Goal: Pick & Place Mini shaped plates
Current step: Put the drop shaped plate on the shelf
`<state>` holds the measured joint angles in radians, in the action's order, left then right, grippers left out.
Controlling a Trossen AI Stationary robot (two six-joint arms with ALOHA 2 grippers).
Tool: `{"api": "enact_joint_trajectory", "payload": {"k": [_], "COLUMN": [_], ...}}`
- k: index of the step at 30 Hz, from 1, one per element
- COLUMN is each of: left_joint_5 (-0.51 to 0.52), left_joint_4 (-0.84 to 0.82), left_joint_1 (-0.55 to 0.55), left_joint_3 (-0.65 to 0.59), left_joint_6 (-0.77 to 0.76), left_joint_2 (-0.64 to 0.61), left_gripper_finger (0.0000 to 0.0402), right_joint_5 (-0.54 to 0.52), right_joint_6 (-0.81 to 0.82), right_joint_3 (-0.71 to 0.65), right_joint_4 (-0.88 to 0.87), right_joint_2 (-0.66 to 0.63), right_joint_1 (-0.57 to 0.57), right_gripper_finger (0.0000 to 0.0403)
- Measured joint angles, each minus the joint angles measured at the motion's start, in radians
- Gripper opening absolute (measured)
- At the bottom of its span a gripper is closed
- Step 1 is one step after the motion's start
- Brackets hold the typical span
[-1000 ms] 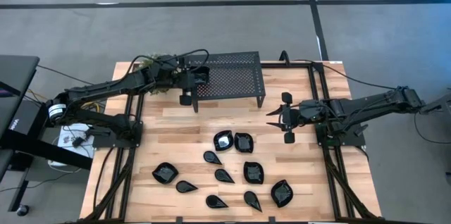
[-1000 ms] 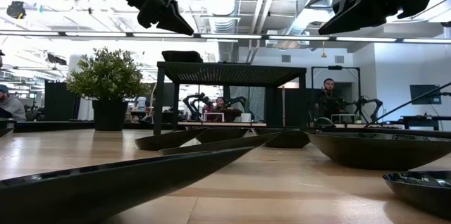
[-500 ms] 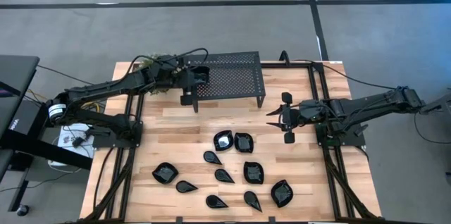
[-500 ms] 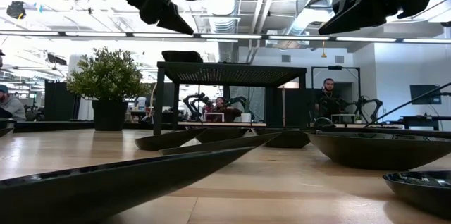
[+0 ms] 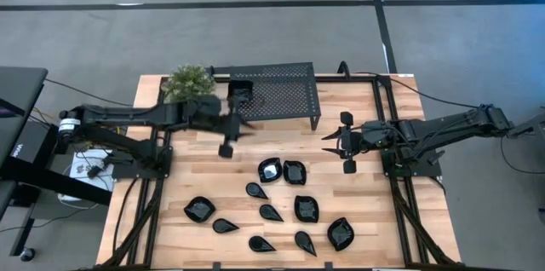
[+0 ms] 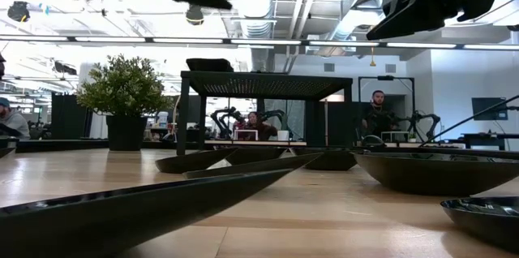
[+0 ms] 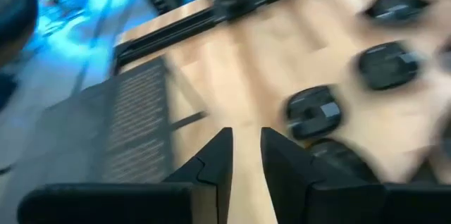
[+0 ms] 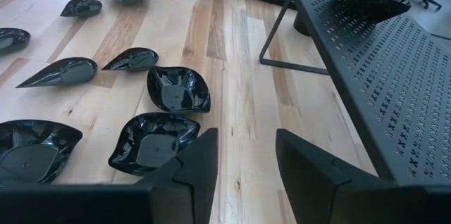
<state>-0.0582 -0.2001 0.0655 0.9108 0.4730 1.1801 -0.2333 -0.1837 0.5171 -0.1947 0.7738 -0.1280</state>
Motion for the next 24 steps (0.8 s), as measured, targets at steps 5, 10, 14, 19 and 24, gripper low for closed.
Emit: {"api": "enact_joint_trajectory", "payload": {"k": [5,10,14,19,24], "left_joint_5": [0.000,0.040,0.088,0.134,0.143], "left_joint_4": [0.011,0.030,0.042,0.054,0.076], "left_joint_1": [-0.149,-0.266,-0.328,-0.367,-0.369], "left_joint_3": [0.000,0.000,-0.010,-0.016,-0.017], "left_joint_6": [-0.069,-0.146,-0.194,-0.227,-0.227], "left_joint_2": [0.000,0.032,0.083,0.186,0.265], "left_gripper_finger": [0.0076,0.0076,0.0076,0.0076,0.0079], "right_joint_5": [0.000,0.000,0.000,0.000,0.000], "right_joint_6": [0.000,0.000,0.000,0.000,0.000], "right_joint_3": [0.000,0.000,0.000,0.000,0.000], "right_joint_4": [0.000,0.000,-0.003,-0.005,-0.006], "right_joint_2": [0.000,0.000,0.000,0.000,0.000], "right_joint_1": [0.000,0.000,0.000,0.000,0.000], "right_gripper_finger": [0.0139,0.0142,0.0140,0.0137,0.0139]}}
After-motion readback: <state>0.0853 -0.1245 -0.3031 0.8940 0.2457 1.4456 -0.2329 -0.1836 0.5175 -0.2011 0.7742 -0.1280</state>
